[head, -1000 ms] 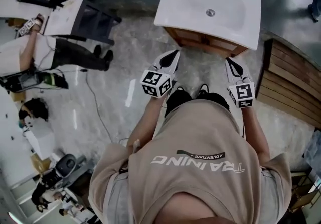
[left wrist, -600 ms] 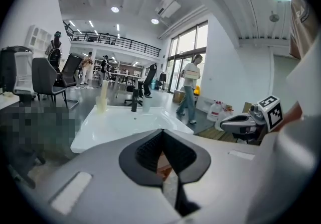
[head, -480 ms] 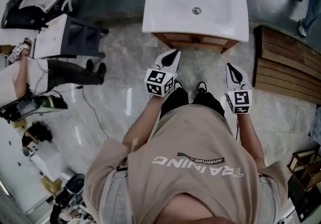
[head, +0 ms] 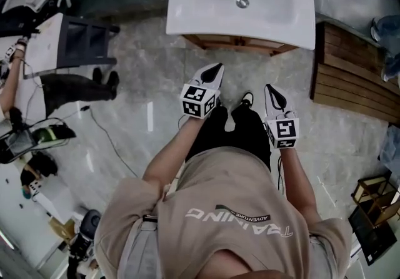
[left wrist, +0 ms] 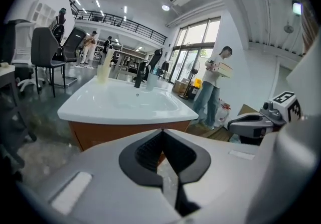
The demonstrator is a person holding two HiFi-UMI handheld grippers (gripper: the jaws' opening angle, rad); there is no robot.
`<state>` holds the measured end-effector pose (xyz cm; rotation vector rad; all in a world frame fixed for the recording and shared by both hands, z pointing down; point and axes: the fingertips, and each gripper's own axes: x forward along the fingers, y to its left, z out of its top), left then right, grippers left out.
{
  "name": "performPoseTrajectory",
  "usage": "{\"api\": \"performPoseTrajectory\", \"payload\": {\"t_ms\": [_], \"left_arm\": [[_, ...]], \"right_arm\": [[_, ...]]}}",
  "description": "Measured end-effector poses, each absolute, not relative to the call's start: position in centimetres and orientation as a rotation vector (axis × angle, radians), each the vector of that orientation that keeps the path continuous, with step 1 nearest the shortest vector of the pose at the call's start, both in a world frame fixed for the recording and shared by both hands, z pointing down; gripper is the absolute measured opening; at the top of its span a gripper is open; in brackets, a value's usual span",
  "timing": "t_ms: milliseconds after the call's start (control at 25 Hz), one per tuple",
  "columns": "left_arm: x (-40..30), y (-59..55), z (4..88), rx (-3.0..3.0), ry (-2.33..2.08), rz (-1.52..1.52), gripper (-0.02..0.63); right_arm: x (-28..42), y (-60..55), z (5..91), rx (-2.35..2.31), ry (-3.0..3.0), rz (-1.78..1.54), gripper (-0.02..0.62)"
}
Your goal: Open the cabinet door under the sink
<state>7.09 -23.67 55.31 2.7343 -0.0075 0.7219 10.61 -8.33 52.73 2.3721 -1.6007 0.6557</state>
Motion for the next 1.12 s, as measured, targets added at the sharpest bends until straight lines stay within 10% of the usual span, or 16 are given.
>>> {"api": "performPoseTrajectory", "payload": {"t_ms": [1120], "left_arm": [[10.3,-24.0,78.1,2.139,-0.247,0.403,0.015]], "right_arm": [[13.6,-7.3,70.8,2.252,-1.605,0.627,0.002]]}}
